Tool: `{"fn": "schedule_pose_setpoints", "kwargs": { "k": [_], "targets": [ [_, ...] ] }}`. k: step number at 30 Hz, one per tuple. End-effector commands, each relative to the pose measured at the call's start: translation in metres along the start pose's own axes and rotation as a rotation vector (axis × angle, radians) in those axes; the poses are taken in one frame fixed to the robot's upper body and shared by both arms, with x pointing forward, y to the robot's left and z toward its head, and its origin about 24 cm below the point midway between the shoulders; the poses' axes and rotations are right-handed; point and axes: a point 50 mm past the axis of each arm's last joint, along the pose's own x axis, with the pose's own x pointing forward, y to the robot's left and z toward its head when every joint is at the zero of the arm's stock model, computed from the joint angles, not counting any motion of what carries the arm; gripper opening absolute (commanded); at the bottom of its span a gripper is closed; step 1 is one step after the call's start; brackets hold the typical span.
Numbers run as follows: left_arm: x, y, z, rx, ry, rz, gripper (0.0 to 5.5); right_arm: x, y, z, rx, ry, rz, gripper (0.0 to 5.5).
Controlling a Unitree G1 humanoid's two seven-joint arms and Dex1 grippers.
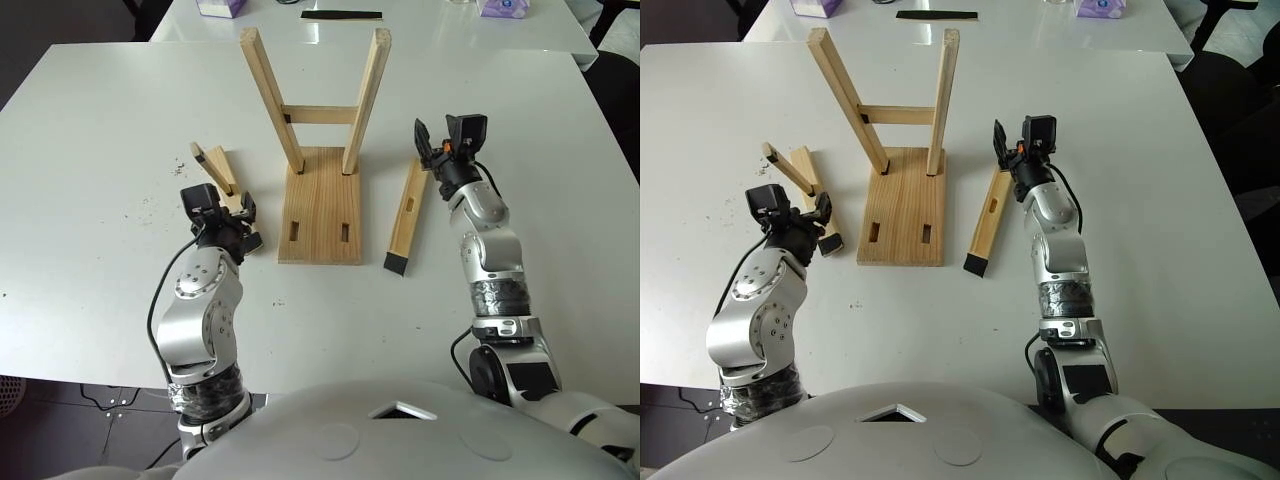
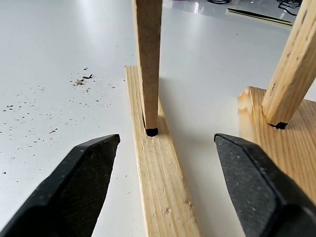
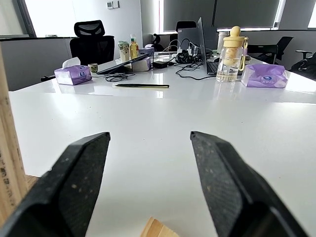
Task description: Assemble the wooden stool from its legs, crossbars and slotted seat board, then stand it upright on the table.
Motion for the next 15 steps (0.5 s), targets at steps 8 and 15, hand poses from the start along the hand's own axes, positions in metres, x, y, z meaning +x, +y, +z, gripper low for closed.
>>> {"fn": "schedule_pose_setpoints", "kwargs": {
  "k": [8, 15],
  "targets": [
    [0.019, -0.003, -0.005, 0.031, 0.096, 0.070, 3.57, 0.005, 0.001, -0.002, -0.019, -0.004, 0.003, 3.01],
    [0.023, 0.000, -0.015, -0.017, 0.191, 0.106, 3.57, 0.006, 0.003, -0.005, -0.021, -0.002, 0.007, 3.01]
  ]
}}
